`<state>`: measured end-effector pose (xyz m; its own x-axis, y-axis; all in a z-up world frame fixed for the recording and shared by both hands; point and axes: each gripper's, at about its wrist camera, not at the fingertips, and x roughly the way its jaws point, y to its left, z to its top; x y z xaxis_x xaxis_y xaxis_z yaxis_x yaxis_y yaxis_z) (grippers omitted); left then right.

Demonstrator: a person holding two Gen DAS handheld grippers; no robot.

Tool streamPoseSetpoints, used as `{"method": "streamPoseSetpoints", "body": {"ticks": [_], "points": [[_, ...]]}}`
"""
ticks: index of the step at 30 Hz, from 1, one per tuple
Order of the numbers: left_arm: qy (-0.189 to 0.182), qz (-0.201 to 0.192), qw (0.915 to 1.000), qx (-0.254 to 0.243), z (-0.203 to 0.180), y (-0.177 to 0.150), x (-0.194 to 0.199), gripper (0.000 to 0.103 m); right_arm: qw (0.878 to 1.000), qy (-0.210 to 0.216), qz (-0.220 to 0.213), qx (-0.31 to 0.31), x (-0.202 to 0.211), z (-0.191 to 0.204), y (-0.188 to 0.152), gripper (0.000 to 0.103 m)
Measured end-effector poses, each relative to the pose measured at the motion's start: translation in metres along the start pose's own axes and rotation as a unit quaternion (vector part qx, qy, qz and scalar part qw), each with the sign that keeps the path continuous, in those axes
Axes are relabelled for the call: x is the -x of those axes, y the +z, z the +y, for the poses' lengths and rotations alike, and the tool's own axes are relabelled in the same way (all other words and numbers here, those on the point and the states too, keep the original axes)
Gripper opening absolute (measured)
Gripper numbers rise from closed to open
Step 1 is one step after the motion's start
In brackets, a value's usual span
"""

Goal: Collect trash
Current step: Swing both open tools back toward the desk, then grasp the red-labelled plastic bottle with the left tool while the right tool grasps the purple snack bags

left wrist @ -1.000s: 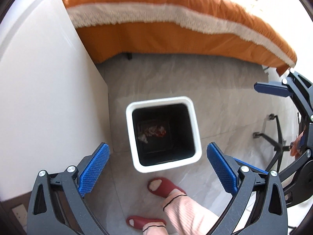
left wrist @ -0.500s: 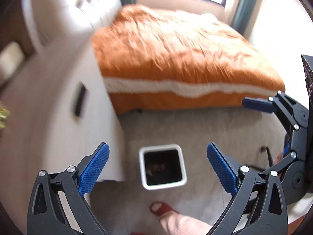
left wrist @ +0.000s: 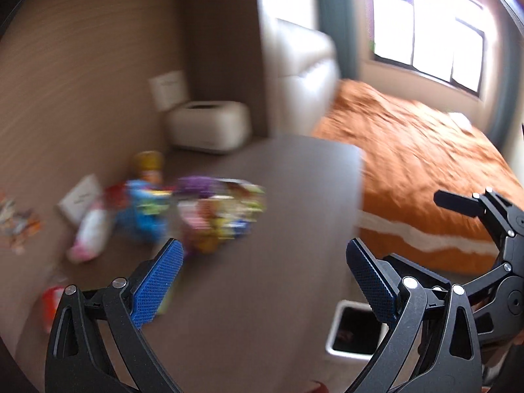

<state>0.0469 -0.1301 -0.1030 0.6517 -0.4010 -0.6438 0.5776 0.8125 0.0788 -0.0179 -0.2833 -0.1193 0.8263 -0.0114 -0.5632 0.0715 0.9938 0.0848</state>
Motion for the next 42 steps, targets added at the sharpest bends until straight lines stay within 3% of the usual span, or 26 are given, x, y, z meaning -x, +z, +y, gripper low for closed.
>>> {"method": "streamPoseSetpoints", "body": {"ticks": [8, 16, 20, 22, 26, 29, 31, 34, 36, 38, 42], "points": [[0.111, -0.003, 0.9901, 0.086, 0.111, -0.014, 0.027, 0.098, 0.997, 0.069, -0.022, 0.041, -0.031, 0.07, 0.05, 0.098], [0.203, 0.023, 0.9717, 0.119, 0.188, -0.034, 0.013, 0.098, 0.996, 0.075, -0.011, 0.043, -0.076, 0.112, 0.078, 0.098], [0.244, 0.062, 0.9611, 0.114, 0.225, -0.046, -0.015, 0.098, 0.999, 0.041, 0.013, 0.026, -0.104, 0.123, 0.087, 0.098], [0.257, 0.083, 0.9561, 0.113, 0.24, -0.055, -0.028, 0.098, 0.999, 0.004, 0.037, 0.013, -0.122, 0.125, 0.089, 0.099], [0.266, 0.124, 0.9479, 0.124, 0.261, -0.069, -0.053, 0.098, 0.995, -0.026, 0.098, -0.018, -0.16, 0.122, 0.083, 0.098], [0.253, 0.153, 0.946, 0.134, 0.272, -0.079, -0.071, 0.098, 0.991, -0.03, 0.126, -0.044, -0.176, 0.113, 0.074, 0.098], [0.245, 0.159, 0.9466, 0.136, 0.276, -0.083, -0.078, 0.098, 0.989, -0.026, 0.132, -0.057, -0.179, 0.107, 0.069, 0.091], [0.232, 0.162, 0.9484, 0.142, 0.282, -0.087, -0.084, 0.091, 0.99, -0.019, 0.126, -0.056, -0.177, 0.103, 0.066, 0.08], [0.221, 0.157, 0.9506, 0.15, 0.283, -0.089, -0.084, 0.079, 0.992, -0.014, 0.113, -0.053, -0.171, 0.1, 0.066, 0.077], [0.215, 0.151, 0.9522, 0.156, 0.285, -0.09, -0.084, 0.073, 0.994, -0.012, 0.101, -0.047, -0.165, 0.1, 0.066, 0.075], [0.212, 0.145, 0.9536, 0.158, 0.286, -0.092, -0.079, 0.073, 0.996, -0.005, 0.081, -0.034, -0.153, 0.103, 0.07, 0.061]]}}
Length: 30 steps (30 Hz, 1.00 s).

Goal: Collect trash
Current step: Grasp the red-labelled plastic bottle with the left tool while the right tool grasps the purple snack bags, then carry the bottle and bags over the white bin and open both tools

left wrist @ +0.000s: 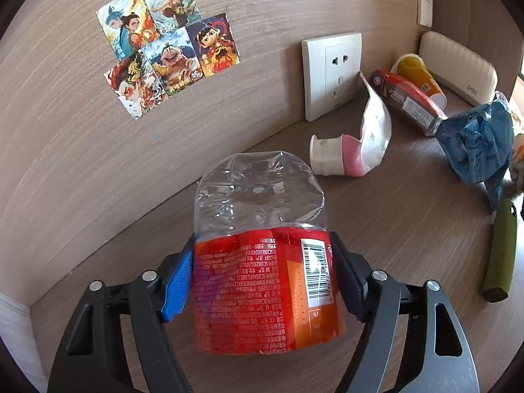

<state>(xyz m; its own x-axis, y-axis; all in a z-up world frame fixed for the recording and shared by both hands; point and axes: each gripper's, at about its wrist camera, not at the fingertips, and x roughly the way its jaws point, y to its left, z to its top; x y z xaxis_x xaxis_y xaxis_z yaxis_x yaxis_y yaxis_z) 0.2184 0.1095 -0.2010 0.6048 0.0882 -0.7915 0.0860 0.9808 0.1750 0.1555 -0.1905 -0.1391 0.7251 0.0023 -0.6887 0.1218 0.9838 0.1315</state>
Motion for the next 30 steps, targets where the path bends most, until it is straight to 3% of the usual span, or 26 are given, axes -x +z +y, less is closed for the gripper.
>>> {"method": "streamPoseSetpoints", "body": {"ticks": [8, 18, 24, 30], "points": [[-0.016, -0.041, 0.999, -0.004, 0.006, -0.001, 0.048, 0.073, 0.999, 0.018, -0.032, -0.01, 0.03, -0.011, 0.002, 0.057], [-0.086, -0.094, 0.9904, -0.055, -0.038, -0.006, 0.129, 0.073, 0.995, 0.037, -0.087, -0.018, 0.094, -0.038, -0.007, 0.057], [-0.147, -0.111, 0.9752, -0.122, -0.102, -0.014, 0.165, 0.073, 0.992, 0.055, -0.109, -0.04, 0.136, -0.067, -0.029, 0.057], [-0.204, -0.115, 0.9527, -0.194, -0.165, -0.033, 0.184, 0.073, 0.987, 0.064, -0.117, -0.089, 0.171, -0.105, -0.057, 0.057]]}}
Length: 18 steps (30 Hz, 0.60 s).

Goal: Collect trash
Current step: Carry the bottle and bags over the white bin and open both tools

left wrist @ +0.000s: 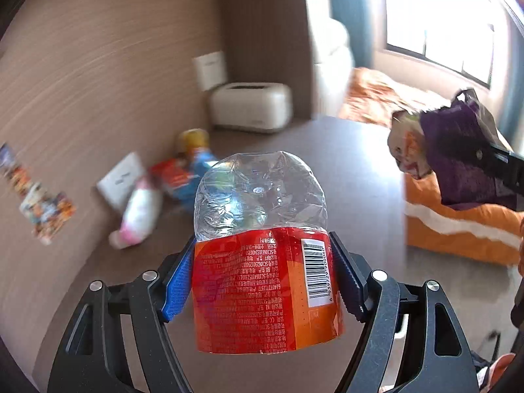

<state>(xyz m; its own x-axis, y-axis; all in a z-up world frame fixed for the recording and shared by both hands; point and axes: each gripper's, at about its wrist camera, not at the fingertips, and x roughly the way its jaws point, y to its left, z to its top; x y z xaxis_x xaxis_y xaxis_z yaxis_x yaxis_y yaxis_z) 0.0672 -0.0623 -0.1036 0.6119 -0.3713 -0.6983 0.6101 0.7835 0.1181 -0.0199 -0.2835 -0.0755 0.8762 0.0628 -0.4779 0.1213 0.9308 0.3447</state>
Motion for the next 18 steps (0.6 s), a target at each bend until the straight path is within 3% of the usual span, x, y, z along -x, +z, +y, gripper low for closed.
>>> {"method": "streamPoseSetpoints", "body": {"ticks": [7, 18], "points": [[-0.067, 0.003, 0.9963, -0.055, -0.062, 0.003, -0.011, 0.073, 0.999, -0.042, 0.008, -0.014, 0.032, -0.026, -0.021, 0.057], [-0.123, 0.034, 0.9819, -0.14, -0.125, -0.003, -0.037, 0.073, 0.995, -0.085, 0.041, 0.022, 0.046, -0.053, -0.052, 0.057]]}}
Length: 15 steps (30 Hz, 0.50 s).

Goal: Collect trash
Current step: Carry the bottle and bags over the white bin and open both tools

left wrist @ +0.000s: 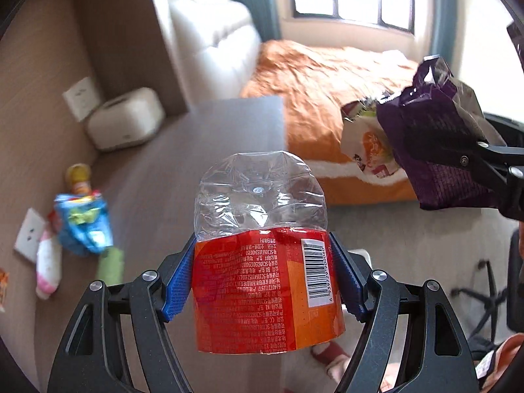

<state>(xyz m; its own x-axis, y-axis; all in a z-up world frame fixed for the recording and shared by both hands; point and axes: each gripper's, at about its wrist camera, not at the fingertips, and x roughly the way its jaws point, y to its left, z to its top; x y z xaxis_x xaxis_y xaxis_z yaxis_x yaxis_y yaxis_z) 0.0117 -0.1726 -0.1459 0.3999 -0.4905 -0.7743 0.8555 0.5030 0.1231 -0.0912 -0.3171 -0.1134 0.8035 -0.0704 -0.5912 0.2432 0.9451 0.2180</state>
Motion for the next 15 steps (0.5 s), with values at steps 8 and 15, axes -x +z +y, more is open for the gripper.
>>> {"method": "streamPoseSetpoints", "body": {"ticks": [8, 15], "points": [[-0.074, 0.073, 0.9917, -0.075, -0.071, -0.01, -0.083, 0.073, 0.993, -0.054, 0.082, 0.06, -0.038, -0.037, -0.066, 0.057], [-0.109, 0.132, 0.9777, -0.122, -0.126, -0.042, -0.179, 0.073, 0.984, -0.04, 0.172, 0.039, -0.113, -0.088, -0.143, 0.056]]}}
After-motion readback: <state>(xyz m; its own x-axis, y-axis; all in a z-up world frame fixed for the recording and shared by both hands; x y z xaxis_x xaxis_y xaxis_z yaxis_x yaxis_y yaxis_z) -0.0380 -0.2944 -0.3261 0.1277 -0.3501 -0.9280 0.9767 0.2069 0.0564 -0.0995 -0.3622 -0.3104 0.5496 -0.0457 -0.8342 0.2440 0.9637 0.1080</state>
